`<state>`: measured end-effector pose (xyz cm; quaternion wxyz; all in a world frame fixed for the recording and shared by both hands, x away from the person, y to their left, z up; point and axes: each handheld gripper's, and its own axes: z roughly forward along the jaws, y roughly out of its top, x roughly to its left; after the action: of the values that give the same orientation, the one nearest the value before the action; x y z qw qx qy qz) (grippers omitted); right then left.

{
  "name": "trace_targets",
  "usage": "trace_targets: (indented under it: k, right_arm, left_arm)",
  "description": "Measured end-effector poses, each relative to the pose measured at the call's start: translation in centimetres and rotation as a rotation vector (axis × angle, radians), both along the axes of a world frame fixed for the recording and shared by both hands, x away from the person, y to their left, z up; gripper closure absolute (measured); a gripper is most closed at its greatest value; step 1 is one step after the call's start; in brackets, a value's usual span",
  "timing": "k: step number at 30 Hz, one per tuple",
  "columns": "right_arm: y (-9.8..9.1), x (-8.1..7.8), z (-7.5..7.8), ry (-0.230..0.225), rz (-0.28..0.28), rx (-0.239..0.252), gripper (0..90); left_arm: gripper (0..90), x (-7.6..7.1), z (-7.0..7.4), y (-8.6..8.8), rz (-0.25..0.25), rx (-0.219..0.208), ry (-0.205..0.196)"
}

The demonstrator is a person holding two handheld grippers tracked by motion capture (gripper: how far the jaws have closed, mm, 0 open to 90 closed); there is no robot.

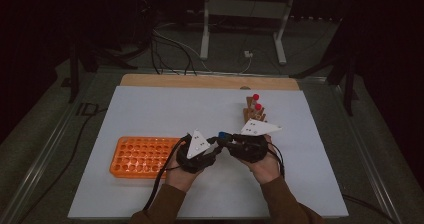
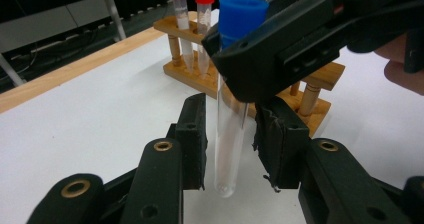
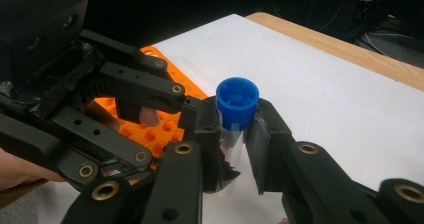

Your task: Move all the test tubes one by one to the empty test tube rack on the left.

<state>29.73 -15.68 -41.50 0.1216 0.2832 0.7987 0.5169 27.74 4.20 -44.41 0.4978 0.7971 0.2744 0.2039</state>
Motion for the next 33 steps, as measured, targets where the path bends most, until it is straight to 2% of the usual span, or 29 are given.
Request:
trace_targets:
  k: [4,8,10,14,22,25,33]
  right_arm:
    - [0.0,0.0,0.0,0.000,0.000,0.001,76.4]
    - [-0.1,0.0,0.0,0.003,0.004,0.007,74.9]
    - [-0.3,0.1,0.0,0.012,-0.001,0.021,64.3]
    - [-0.7,0.1,0.2,0.000,-0.025,0.028,40.4]
    - [-2.1,-0.1,0.4,-0.034,-0.089,0.047,16.2]
    - [-2.9,-0.1,0.4,-0.046,-0.111,0.048,13.2]
    - [-4.8,-0.3,0.3,-0.063,-0.182,0.011,1.9]
  left_arm:
    - [75.3,0.0,0.1,0.1,-0.009,0.004,-0.006]
    - [76.7,0.0,0.1,0.1,-0.013,0.002,-0.008]
    - [76.8,0.0,0.1,0.1,-0.013,0.007,-0.006]
    - [76.8,0.3,0.0,0.4,0.000,0.008,0.005]
    - [76.8,0.3,0.1,1.2,0.016,-0.012,0.012]
    - [76.8,0.3,0.0,1.4,0.021,-0.020,0.015]
    - [76.8,0.2,-0.2,2.6,0.039,-0.036,0.032]
